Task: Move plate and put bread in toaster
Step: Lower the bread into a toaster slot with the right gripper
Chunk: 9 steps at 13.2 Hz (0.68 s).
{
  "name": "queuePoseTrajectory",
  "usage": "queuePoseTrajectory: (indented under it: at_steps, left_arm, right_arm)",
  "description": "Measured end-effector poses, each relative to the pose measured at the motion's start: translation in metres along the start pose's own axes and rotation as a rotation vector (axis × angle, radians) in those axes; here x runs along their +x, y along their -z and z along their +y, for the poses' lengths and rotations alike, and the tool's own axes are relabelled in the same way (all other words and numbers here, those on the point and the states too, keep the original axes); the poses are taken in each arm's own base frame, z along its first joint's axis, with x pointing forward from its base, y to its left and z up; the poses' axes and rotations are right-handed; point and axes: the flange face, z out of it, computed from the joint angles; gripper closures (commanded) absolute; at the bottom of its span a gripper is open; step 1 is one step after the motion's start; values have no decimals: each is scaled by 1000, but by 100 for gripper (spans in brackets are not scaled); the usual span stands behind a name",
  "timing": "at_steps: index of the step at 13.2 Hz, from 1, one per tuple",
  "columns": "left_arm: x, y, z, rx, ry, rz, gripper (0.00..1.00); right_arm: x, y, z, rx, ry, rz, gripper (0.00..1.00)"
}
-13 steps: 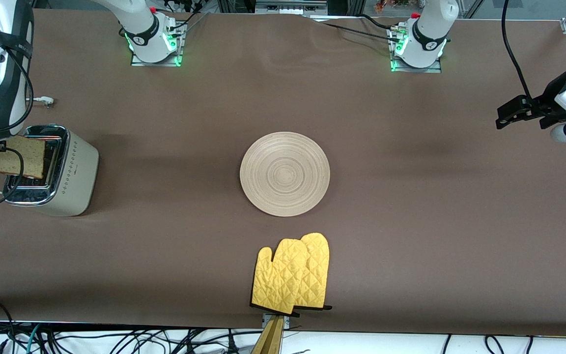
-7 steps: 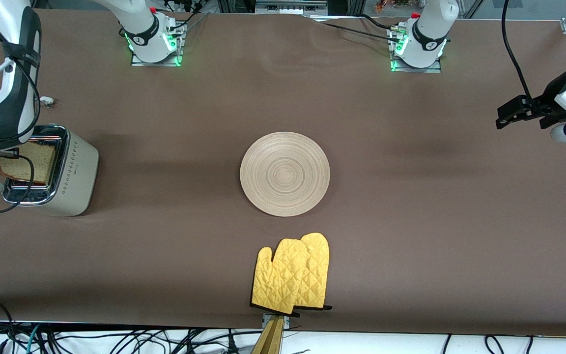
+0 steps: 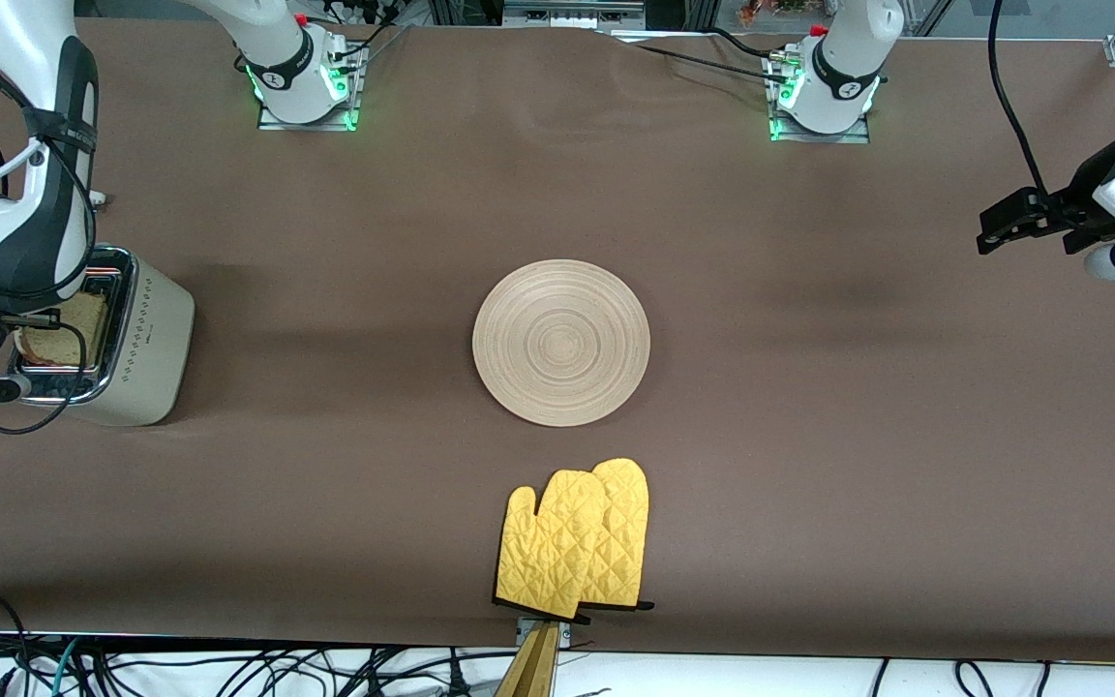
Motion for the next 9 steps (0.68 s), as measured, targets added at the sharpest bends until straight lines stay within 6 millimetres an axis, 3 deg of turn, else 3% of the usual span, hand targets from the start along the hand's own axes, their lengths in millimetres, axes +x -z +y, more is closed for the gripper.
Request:
queuePoseTrajectory:
  at_steps: [3,4,7,8,9]
  left_arm:
    - [0,0,0,0,0,0,0]
    - [0,0,0,0,0,0,0]
    - [0,0,0,0,0,0,0]
    - [0,0,0,0,0,0,0]
    - [0,0,0,0,0,0,0]
  right_arm:
    - [6,-7,-6,14,0,-2,100]
    - [6,-8,-7,19,0,-3,93]
    - [7,-10,-8,23,0,-4,16]
    - [8,-10,-9,22,0,-5,1]
    - [8,-11,-9,22,0,-3,1]
